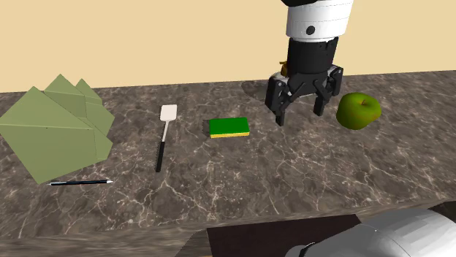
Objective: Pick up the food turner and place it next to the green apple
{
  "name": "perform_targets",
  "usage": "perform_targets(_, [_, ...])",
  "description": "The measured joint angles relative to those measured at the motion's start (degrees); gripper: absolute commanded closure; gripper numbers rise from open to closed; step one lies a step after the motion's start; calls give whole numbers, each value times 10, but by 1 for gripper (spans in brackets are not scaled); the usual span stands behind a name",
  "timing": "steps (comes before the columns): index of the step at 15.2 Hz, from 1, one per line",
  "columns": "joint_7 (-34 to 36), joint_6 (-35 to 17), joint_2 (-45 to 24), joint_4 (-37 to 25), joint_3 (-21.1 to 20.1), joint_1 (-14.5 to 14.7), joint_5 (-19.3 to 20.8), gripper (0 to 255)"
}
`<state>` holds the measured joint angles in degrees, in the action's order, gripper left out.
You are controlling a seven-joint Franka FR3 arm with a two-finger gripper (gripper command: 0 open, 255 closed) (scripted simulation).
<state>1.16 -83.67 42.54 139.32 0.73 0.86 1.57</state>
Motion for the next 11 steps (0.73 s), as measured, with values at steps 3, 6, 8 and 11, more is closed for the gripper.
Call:
perform_targets(3, [18, -16, -9, 5, -13, 5, -13, 0])
perform_targets(6, [53, -50, -34, 5, -38, 14, -36, 0])
perform_targets(8, [80, -86, -60, 9, -58, 20, -52, 0])
perform_targets(11, [119, -126, -99, 0, -87, 29, -72, 0])
